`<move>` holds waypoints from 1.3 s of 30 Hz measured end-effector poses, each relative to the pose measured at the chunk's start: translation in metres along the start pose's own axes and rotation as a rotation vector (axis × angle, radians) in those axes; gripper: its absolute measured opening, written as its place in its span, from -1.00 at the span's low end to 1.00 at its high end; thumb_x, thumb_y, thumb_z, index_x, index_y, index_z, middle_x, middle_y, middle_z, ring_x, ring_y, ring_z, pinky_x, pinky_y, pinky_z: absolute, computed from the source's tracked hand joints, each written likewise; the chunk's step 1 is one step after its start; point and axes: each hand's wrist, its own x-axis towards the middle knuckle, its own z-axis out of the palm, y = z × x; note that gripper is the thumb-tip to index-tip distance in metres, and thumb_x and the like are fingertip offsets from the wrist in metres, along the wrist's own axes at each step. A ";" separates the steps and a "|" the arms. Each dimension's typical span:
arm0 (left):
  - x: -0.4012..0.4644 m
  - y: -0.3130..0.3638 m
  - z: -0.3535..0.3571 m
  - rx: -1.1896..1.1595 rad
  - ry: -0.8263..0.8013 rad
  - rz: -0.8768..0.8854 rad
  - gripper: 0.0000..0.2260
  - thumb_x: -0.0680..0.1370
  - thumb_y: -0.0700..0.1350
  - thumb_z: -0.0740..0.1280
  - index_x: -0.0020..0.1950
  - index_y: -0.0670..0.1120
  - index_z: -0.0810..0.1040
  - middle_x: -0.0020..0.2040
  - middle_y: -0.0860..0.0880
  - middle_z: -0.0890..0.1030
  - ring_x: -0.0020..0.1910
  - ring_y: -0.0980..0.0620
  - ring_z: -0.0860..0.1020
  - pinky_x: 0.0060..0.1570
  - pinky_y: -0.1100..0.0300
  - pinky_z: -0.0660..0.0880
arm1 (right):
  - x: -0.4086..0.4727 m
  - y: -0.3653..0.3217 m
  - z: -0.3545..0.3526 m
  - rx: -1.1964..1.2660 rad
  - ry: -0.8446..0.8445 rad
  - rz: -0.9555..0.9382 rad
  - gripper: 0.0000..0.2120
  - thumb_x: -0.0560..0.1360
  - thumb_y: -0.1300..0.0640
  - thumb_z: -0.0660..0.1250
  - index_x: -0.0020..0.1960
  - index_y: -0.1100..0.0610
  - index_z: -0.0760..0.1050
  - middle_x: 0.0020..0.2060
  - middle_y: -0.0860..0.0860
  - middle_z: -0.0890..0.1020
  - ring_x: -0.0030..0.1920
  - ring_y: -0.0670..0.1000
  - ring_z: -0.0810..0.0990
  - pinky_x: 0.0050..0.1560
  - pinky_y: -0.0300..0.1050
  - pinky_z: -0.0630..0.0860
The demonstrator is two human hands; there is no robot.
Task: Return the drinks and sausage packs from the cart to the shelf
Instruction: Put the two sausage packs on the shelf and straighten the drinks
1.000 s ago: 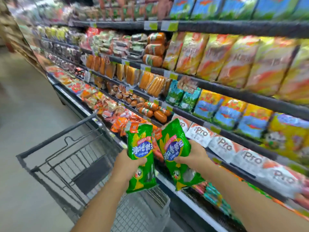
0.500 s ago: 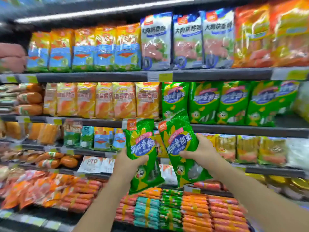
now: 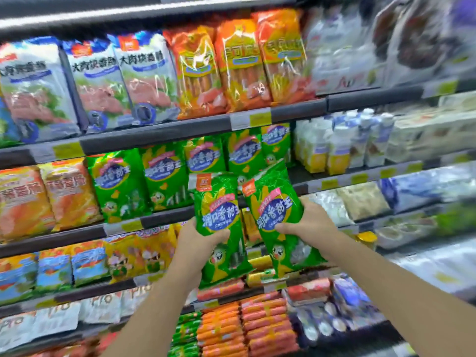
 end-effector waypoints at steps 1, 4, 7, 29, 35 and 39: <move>0.001 0.004 0.012 0.003 -0.022 0.008 -0.62 0.36 -0.23 0.59 0.12 -0.04 0.60 -0.04 -0.02 0.74 -0.02 -0.09 0.69 0.09 -0.13 0.59 | 0.002 0.004 -0.010 -0.007 0.023 0.017 -0.55 0.23 0.16 0.65 0.02 0.03 0.51 -0.07 -0.01 0.68 -0.04 0.02 0.65 0.00 -0.02 0.58; 0.009 0.010 0.042 0.023 -0.106 0.032 -0.62 0.37 -0.20 0.58 0.14 -0.02 0.60 -0.03 0.03 0.74 0.00 -0.04 0.69 0.15 -0.13 0.57 | 0.004 0.013 -0.034 -0.010 0.068 0.058 -0.51 0.25 0.15 0.65 0.08 0.04 0.49 -0.02 0.01 0.67 0.00 0.04 0.63 0.09 0.01 0.56; 0.020 0.015 0.069 0.047 -0.164 0.047 -0.63 0.37 -0.18 0.59 0.13 0.01 0.61 -0.02 0.06 0.74 0.00 -0.04 0.69 0.15 -0.15 0.57 | 0.006 0.023 -0.057 0.007 0.138 0.098 -0.49 0.25 0.17 0.65 0.11 0.11 0.51 -0.02 0.02 0.68 0.00 0.04 0.65 0.09 0.01 0.57; 0.040 0.058 0.099 0.027 -0.033 0.065 -0.69 0.40 -0.23 0.56 0.07 -0.01 0.60 -0.10 0.07 0.74 -0.09 0.08 0.68 -0.20 0.19 0.47 | 0.144 -0.009 -0.082 0.183 -0.044 0.060 -0.22 0.41 0.10 0.54 0.45 0.30 0.18 0.18 0.07 0.39 0.16 0.05 0.37 0.16 -0.04 0.36; 0.020 0.062 0.120 0.005 0.100 0.039 -0.67 0.41 -0.28 0.54 -0.05 0.08 0.52 -0.23 0.14 0.71 -0.09 0.02 0.65 -0.22 0.23 0.45 | 0.191 -0.020 -0.078 0.205 -0.117 -0.020 -0.24 0.45 0.08 0.50 0.48 0.25 0.18 0.38 0.15 0.36 0.37 0.11 0.35 0.15 -0.17 0.25; 0.009 0.057 0.125 0.044 0.152 -0.012 -0.68 0.40 -0.25 0.55 0.06 0.01 0.58 -0.10 0.10 0.74 -0.17 0.16 0.69 -0.18 0.21 0.49 | 0.204 -0.021 -0.069 0.245 -0.127 -0.028 -0.31 0.43 0.16 0.52 0.44 0.20 0.25 0.22 0.02 0.43 0.23 0.00 0.40 0.18 -0.19 0.32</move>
